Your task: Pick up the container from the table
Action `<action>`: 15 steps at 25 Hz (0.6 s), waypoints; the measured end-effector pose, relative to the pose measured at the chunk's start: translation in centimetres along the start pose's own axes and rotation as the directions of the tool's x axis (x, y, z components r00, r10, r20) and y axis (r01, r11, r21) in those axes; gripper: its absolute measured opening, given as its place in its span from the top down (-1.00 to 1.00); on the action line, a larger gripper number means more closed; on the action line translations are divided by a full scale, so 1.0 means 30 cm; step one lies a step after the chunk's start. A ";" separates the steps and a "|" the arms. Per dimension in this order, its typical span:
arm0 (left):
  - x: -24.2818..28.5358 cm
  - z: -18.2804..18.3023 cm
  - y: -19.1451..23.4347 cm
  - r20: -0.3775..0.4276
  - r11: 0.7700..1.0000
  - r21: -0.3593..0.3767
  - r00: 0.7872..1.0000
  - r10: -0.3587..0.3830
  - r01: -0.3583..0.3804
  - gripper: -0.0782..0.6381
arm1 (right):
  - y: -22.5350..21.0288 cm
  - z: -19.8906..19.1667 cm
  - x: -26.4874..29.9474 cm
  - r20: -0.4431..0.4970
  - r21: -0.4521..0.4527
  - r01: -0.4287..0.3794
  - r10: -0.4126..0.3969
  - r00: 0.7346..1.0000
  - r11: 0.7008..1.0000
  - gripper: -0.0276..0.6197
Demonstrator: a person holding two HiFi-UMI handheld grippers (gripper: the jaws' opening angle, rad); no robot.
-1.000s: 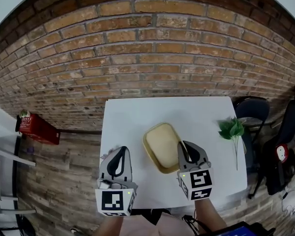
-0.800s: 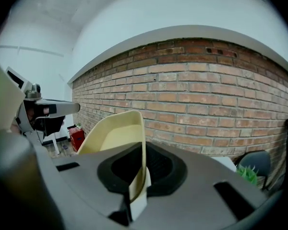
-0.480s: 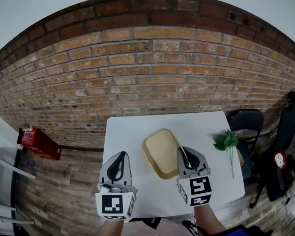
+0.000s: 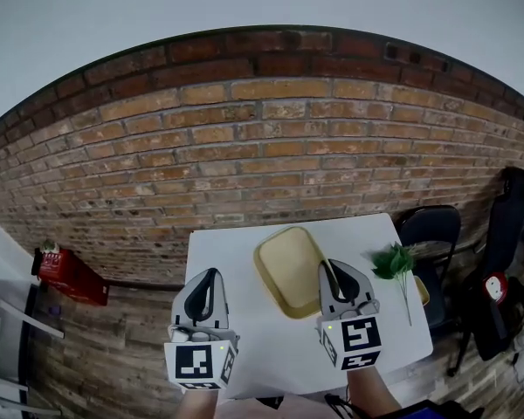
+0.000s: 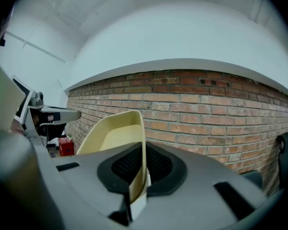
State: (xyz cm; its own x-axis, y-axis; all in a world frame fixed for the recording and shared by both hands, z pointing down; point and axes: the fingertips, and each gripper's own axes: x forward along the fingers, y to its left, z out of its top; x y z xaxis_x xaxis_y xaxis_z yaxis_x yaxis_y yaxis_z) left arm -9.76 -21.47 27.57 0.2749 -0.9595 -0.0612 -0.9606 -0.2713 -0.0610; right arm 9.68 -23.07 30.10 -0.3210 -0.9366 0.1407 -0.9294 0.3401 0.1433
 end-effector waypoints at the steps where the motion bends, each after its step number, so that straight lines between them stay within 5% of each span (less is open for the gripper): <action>1: 0.005 0.008 0.003 0.006 1.000 0.003 1.000 0.000 0.000 0.76 | -0.005 0.011 -0.003 0.008 -0.003 0.005 -0.005 1.000 1.000 0.88; 15: 0.036 0.079 -0.008 0.053 1.000 0.019 0.999 -0.004 0.003 0.76 | -0.056 0.108 -0.040 0.083 -0.025 0.052 -0.050 0.995 0.998 0.88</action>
State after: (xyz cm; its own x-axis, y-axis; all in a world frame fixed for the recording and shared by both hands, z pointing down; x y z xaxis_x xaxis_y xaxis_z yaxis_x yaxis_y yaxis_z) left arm -9.13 -22.27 25.17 0.2809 -0.9530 -0.1134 -0.9587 -0.2730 -0.0801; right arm 11.05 -22.79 26.53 -0.2882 -0.9561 0.0520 -0.9401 0.2929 0.1747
